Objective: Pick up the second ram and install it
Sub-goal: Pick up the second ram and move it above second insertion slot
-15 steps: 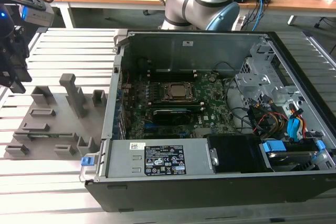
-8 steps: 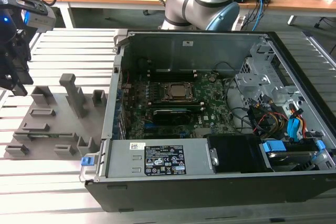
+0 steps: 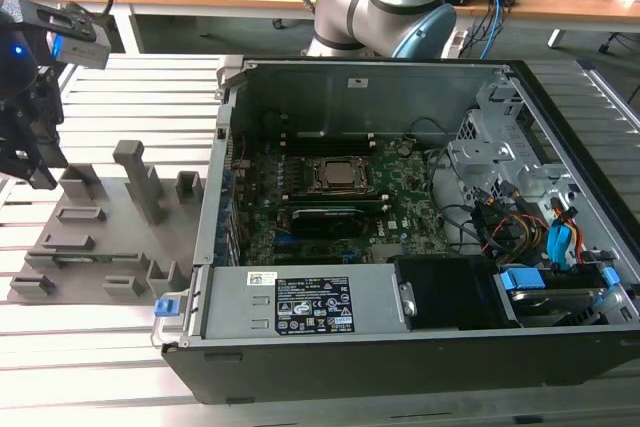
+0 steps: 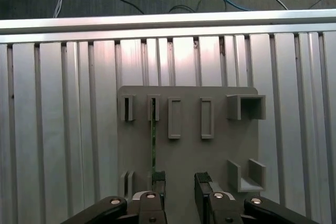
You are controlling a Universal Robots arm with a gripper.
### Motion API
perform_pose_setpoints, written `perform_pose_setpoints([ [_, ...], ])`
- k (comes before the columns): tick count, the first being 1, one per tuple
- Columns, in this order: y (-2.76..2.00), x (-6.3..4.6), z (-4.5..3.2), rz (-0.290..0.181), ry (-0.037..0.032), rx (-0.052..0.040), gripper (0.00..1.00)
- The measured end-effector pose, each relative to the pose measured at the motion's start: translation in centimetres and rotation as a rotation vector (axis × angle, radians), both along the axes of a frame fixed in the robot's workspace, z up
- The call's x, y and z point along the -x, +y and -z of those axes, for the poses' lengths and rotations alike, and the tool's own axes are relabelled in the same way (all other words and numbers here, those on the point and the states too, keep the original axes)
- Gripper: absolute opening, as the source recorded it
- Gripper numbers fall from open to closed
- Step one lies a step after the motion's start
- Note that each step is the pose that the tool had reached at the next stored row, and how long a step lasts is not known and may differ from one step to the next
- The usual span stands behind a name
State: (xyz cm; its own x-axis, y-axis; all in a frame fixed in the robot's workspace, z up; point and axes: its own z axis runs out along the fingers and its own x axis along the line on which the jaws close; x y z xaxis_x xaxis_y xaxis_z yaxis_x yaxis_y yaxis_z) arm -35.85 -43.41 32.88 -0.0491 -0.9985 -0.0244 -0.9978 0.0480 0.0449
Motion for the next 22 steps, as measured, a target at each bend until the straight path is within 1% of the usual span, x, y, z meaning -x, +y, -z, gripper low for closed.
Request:
perform_pose_setpoints([
  [8, 0.00, 0.0, 1.23, 0.000, 0.0000, 0.0000, 0.36],
  [13, 0.00, 0.0, 1.76, 0.000, 0.0000, 0.0001, 0.36],
  [15, 0.00, 0.0, 2.12, 0.000, 0.0000, 0.0001, 0.36],
  [22, 0.00, 0.0, 2.80, 0.000, 0.0001, 0.0000, 0.36],
])
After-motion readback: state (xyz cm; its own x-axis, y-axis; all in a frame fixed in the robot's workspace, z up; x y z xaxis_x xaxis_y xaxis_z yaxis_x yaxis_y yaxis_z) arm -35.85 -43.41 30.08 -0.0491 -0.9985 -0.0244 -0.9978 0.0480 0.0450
